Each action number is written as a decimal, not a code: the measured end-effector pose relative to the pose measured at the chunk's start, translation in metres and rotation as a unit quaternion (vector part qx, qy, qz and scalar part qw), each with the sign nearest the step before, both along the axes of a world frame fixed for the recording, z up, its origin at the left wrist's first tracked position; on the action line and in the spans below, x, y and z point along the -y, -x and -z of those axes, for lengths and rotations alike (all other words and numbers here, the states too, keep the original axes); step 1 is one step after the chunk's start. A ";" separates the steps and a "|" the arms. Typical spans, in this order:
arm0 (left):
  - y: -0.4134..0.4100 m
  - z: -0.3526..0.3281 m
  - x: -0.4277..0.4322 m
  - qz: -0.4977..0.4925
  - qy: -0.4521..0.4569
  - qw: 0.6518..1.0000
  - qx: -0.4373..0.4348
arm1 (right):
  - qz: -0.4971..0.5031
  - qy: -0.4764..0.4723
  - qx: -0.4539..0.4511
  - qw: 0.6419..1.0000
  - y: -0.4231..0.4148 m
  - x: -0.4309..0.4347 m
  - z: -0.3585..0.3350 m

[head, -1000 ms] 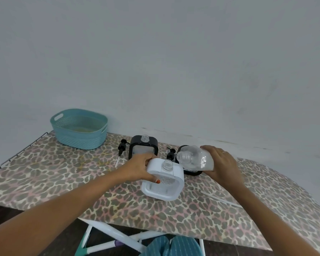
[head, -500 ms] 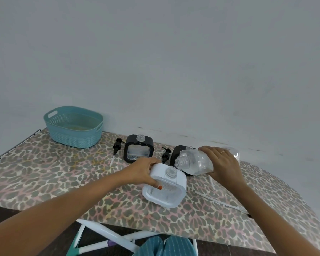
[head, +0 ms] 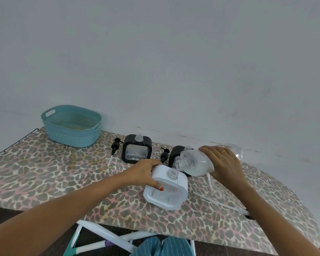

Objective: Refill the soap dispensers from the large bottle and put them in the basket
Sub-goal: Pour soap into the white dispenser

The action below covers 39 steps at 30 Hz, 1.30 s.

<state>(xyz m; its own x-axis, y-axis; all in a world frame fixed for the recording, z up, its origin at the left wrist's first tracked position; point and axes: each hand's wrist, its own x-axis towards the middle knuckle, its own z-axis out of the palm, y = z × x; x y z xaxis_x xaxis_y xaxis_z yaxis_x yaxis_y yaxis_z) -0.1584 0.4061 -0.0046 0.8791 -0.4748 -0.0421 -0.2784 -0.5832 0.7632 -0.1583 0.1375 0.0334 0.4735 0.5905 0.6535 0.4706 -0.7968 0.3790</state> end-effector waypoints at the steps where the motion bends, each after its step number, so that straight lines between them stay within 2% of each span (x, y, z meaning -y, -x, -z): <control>1: 0.000 0.000 0.000 0.000 0.002 1.000 -0.001 | 0.002 0.003 -0.001 1.000 0.000 0.000 0.000; 39: -0.002 0.005 0.007 -0.002 0.010 1.000 0.001 | 0.011 0.025 -0.011 1.000 -0.001 0.010 -0.005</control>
<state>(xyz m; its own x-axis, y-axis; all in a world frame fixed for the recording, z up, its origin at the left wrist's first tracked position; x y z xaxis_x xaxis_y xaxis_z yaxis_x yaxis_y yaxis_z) -0.1563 0.3990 -0.0096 0.8806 -0.4729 -0.0304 -0.2789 -0.5691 0.7735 -0.1570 0.1278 0.0382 0.5008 0.6112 0.6129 0.4617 -0.7876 0.4081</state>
